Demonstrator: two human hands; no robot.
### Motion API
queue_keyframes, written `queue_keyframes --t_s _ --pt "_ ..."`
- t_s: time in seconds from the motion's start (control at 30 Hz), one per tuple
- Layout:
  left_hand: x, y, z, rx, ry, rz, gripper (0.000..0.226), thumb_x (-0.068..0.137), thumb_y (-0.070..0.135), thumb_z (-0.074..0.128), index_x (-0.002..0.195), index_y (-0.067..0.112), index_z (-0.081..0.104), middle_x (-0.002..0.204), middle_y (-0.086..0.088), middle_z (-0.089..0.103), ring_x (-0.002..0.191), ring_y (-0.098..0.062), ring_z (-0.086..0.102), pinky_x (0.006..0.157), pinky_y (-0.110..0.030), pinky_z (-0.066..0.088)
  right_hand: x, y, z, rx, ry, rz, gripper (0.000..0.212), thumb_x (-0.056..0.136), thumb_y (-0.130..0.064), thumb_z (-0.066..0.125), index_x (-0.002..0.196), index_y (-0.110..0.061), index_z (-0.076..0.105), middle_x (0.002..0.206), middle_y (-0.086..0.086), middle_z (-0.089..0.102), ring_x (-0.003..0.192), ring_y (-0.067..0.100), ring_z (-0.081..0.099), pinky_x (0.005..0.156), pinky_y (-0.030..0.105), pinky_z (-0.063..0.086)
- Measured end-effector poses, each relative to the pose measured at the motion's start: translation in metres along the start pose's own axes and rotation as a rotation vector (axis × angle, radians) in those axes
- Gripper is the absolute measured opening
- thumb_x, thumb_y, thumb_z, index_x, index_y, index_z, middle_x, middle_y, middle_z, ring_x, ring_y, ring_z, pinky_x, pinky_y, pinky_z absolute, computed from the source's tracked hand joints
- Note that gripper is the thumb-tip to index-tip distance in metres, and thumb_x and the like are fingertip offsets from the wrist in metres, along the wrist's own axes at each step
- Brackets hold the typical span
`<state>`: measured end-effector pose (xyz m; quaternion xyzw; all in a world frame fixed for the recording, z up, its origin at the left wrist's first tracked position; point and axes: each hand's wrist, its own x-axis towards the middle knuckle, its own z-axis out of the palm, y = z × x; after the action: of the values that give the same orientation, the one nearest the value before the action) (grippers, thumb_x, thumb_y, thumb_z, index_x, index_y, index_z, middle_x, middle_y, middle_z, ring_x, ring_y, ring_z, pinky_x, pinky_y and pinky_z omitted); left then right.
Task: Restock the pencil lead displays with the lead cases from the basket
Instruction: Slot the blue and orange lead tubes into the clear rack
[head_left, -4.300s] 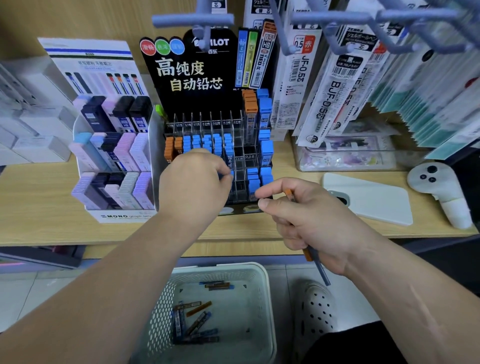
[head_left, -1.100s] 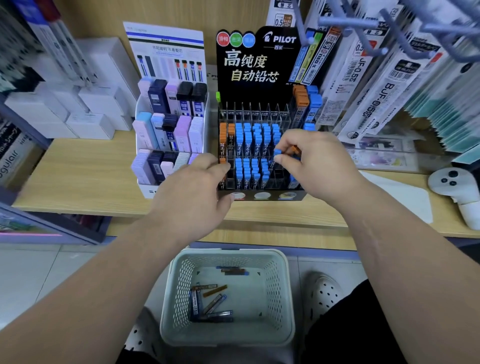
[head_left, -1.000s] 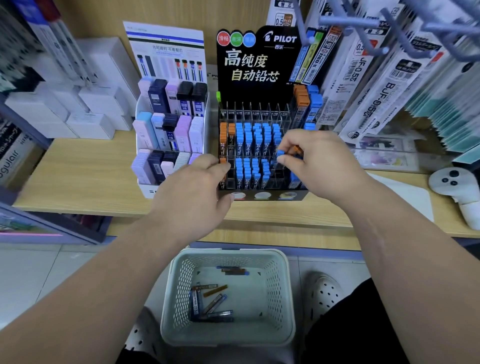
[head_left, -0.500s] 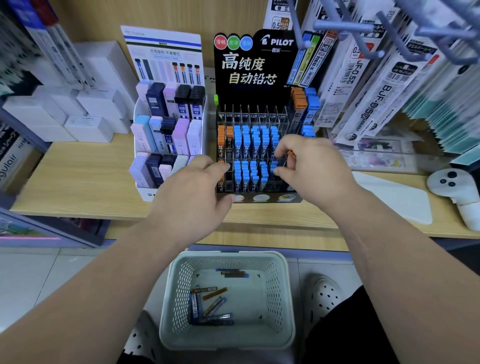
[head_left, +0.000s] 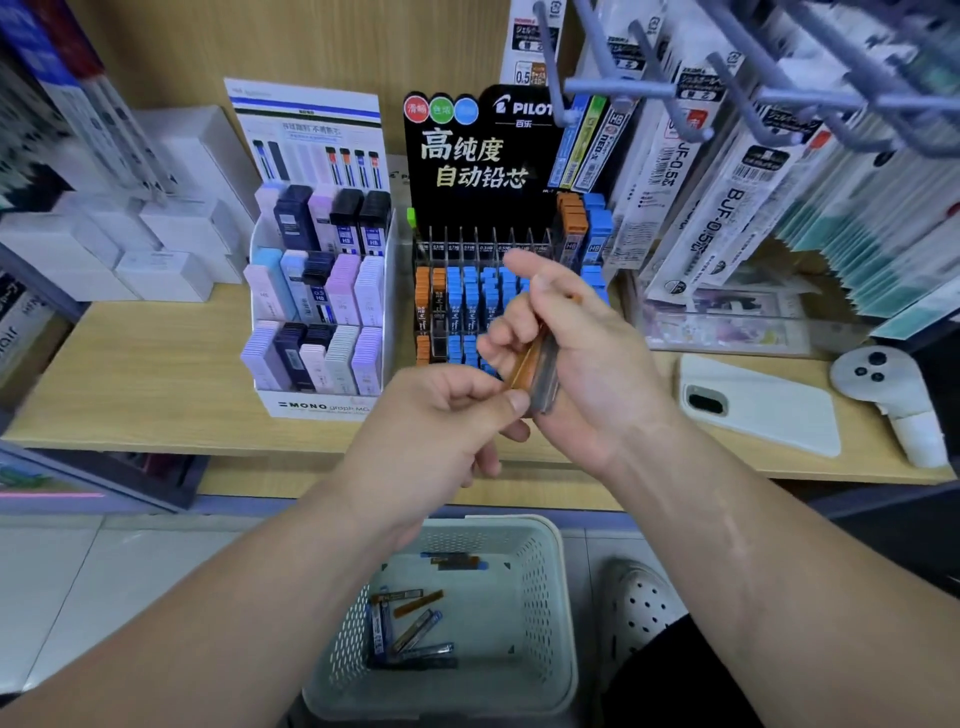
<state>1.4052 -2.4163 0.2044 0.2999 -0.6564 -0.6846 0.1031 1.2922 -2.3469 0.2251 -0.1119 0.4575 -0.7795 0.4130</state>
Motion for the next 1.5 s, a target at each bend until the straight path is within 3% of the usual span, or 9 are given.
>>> queue_keyframes --t_s 0.1,0.17,0.37,0.6,0.77,0.93,1.03,1.2,1.5 --pt "0.002 -0.001 -0.002 -0.053 0.069 0.007 0.006 0.09 0.012 0.068 0.086 0.011 0.073 0.071 -0.005 0.073 0.049 -0.016 0.052 0.045 -0.023 0.037 -0.001 -0.002 -0.003 -0.251 -0.015 -0.047 0.025 0.109 -0.017 0.041 0.119 -0.015 0.064 0.079 0.005 0.068 0.085 0.019 0.07 0.087 0.036 0.058" --pt "0.003 0.0 -0.005 -0.078 0.11 0.018 0.003 0.089 0.01 0.07 0.087 0.011 0.073 0.072 -0.006 0.073 0.049 -0.015 0.052 0.045 -0.023 0.037 0.0 -0.004 -0.007 -0.542 -0.008 -0.128 0.025 0.109 -0.02 0.041 0.114 -0.019 0.066 0.09 0.003 0.072 0.091 0.016 0.07 0.082 0.034 0.06" --pt "0.006 0.003 -0.022 -0.191 0.218 0.045 0.007 0.09 0.008 0.069 0.087 0.012 0.074 0.075 -0.01 0.073 0.051 -0.016 0.056 0.045 -0.024 0.04 0.003 -0.007 -0.018 -1.072 -0.013 -0.198 0.018 0.104 -0.023 0.053 0.093 -0.027 0.067 0.06 -0.026 0.059 0.054 -0.003 0.052 0.057 0.017 0.035" --pt "0.012 0.008 -0.034 -0.271 0.246 0.149 0.013 0.091 0.008 0.066 0.103 0.011 0.071 0.077 -0.008 0.072 0.056 -0.018 0.06 0.049 -0.026 0.045 0.002 -0.001 -0.008 -0.652 -0.034 0.039 0.01 0.098 -0.012 0.064 0.093 -0.019 0.069 0.067 0.002 0.064 0.047 0.008 0.04 0.044 0.02 0.032" --pt "0.017 0.017 -0.043 -0.374 0.146 0.233 0.024 0.084 0.013 0.065 0.107 0.006 0.067 0.095 -0.013 0.076 0.065 -0.018 0.067 0.057 -0.025 0.053 0.001 0.007 0.001 -0.138 0.015 0.384 0.007 0.1 -0.008 0.058 0.099 -0.011 0.064 0.065 0.004 0.057 0.045 0.004 0.035 0.035 0.013 0.024" --pt "0.025 0.02 -0.048 -0.351 0.107 0.276 0.023 0.079 0.014 0.065 0.102 0.008 0.065 0.099 -0.014 0.076 0.067 -0.018 0.071 0.065 -0.027 0.058 0.003 0.006 0.0 0.015 0.043 0.428 0.008 0.099 -0.007 0.056 0.1 -0.009 0.064 0.066 0.005 0.057 0.044 0.002 0.034 0.035 0.011 0.022" --pt "0.033 0.023 -0.051 -0.305 0.142 0.321 0.009 0.084 0.006 0.066 0.093 0.008 0.067 0.09 -0.015 0.076 0.063 -0.019 0.069 0.062 -0.027 0.057 0.006 0.008 -0.001 -0.335 0.054 0.329 0.012 0.103 -0.012 0.053 0.097 -0.015 0.064 0.07 0.005 0.066 0.042 0.006 0.036 0.036 0.017 0.023" --pt "0.048 0.029 -0.064 -0.107 0.323 0.416 0.012 0.089 -0.002 0.068 0.09 0.009 0.07 0.074 -0.005 0.071 0.066 -0.018 0.067 0.065 -0.026 0.055 0.009 0.004 -0.018 -1.305 0.014 -0.122 0.016 0.103 -0.027 0.052 0.093 -0.026 0.064 0.068 -0.006 0.062 0.053 0.01 0.05 0.051 0.028 0.041" --pt "0.066 0.021 -0.054 0.313 0.484 0.483 0.023 0.087 0.009 0.074 0.081 0.031 0.07 0.061 0.004 0.063 0.054 -0.001 0.052 0.06 -0.013 0.044 0.001 0.004 -0.028 -1.557 -0.109 -0.206 0.014 0.101 -0.035 0.054 0.089 -0.029 0.06 0.063 -0.008 0.058 0.057 0.012 0.057 0.054 0.035 0.048"
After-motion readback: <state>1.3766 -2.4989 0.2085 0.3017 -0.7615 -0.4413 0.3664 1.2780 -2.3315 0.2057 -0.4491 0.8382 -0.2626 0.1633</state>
